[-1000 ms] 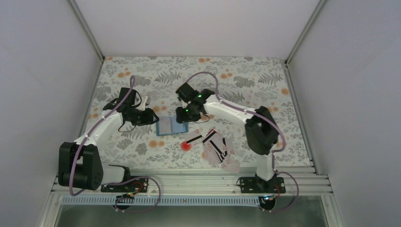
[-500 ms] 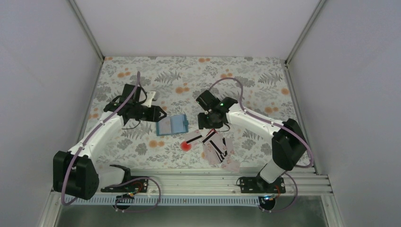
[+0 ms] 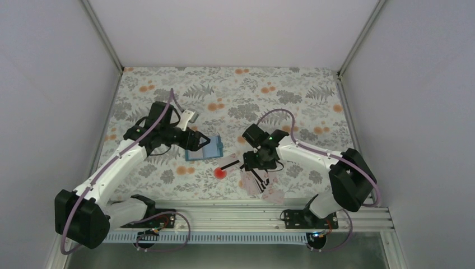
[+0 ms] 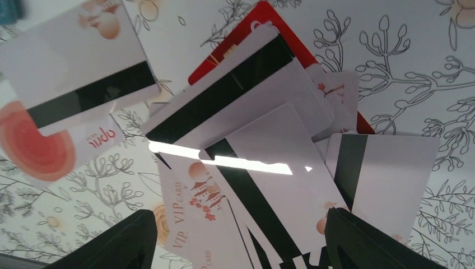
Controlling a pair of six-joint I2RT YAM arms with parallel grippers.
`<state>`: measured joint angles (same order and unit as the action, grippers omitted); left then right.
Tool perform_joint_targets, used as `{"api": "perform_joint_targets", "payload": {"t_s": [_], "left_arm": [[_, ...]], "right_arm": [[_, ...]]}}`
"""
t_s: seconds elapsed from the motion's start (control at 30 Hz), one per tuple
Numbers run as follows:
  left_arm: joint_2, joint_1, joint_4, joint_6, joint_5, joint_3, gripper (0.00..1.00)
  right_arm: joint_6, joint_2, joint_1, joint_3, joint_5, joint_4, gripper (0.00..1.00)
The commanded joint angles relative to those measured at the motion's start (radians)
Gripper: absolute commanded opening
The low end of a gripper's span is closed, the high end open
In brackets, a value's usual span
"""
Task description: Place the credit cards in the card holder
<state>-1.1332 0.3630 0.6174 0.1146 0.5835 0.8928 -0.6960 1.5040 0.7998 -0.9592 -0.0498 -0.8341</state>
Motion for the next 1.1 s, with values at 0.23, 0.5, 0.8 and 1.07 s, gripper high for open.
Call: {"api": "perform_joint_targets", "payload": {"t_s": [0.23, 0.5, 0.8, 1.07], "left_arm": [[0.033, 0.014, 0.005, -0.027, 0.042, 0.001, 0.85], [0.041, 0.019, 0.011, -0.023, 0.044, -0.005, 0.85], [0.047, 0.019, 0.004, -0.016, 0.046, -0.022, 0.85], [0.043, 0.018, -0.001, -0.015, 0.049, -0.026, 0.85]], "right_arm": [[0.16, 0.097, -0.001, 0.021, 0.046, 0.068, 0.83], [0.222, 0.152, -0.001, 0.014, 0.086, 0.072, 0.79], [0.226, 0.217, -0.001, 0.036, 0.064, 0.076, 0.67], [0.212, 0.238, -0.001, 0.002, 0.058, 0.078, 0.57]]}}
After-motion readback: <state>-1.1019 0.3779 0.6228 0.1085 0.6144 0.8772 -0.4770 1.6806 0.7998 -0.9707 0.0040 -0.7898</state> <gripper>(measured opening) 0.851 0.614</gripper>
